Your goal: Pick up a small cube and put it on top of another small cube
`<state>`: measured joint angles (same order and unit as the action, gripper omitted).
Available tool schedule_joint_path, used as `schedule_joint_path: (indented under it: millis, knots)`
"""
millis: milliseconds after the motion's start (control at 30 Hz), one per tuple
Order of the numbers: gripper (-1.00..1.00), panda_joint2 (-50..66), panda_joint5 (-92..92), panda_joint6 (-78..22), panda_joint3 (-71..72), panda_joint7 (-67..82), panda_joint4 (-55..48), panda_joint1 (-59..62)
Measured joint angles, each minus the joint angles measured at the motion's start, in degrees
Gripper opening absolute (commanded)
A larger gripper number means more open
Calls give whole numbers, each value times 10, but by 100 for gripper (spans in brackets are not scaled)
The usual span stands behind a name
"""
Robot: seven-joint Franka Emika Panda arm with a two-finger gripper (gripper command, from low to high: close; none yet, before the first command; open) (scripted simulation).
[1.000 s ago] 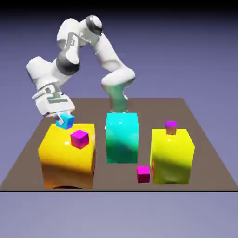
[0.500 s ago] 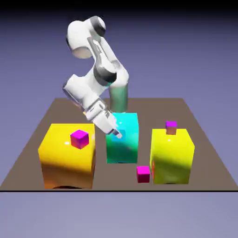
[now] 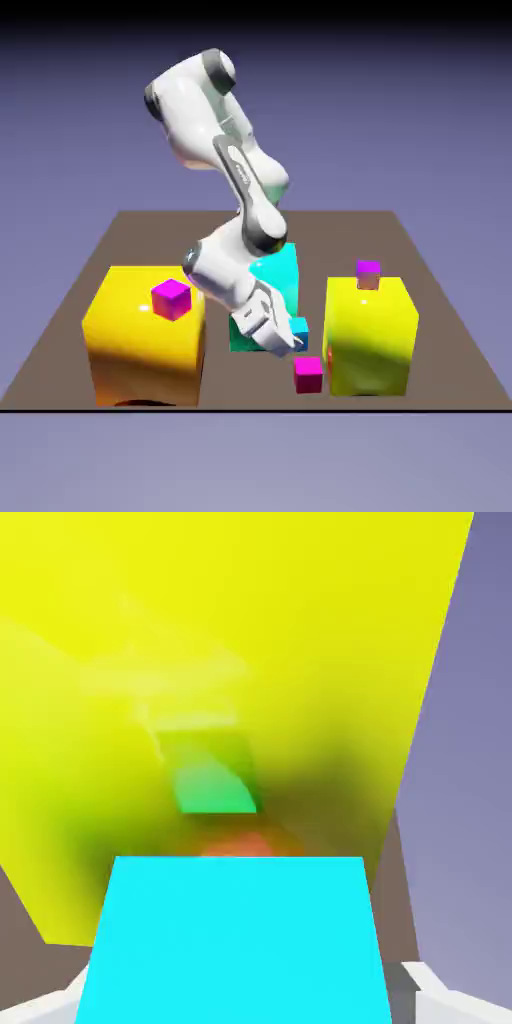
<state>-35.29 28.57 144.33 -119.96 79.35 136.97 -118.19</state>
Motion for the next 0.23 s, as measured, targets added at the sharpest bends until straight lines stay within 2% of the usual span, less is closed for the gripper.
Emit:
schedule_joint_path:
  millis: [67, 100, 167, 233]
  knots:
    - [-100, -37, -6, 43, -27, 3, -1, -42]
    - [100, -49, -8, 56, -35, 3, -2, -54]
    - [100, -49, -8, 57, -35, 4, -2, -54]
    - [100, -12, -1, 14, -8, 1, 0, -13]
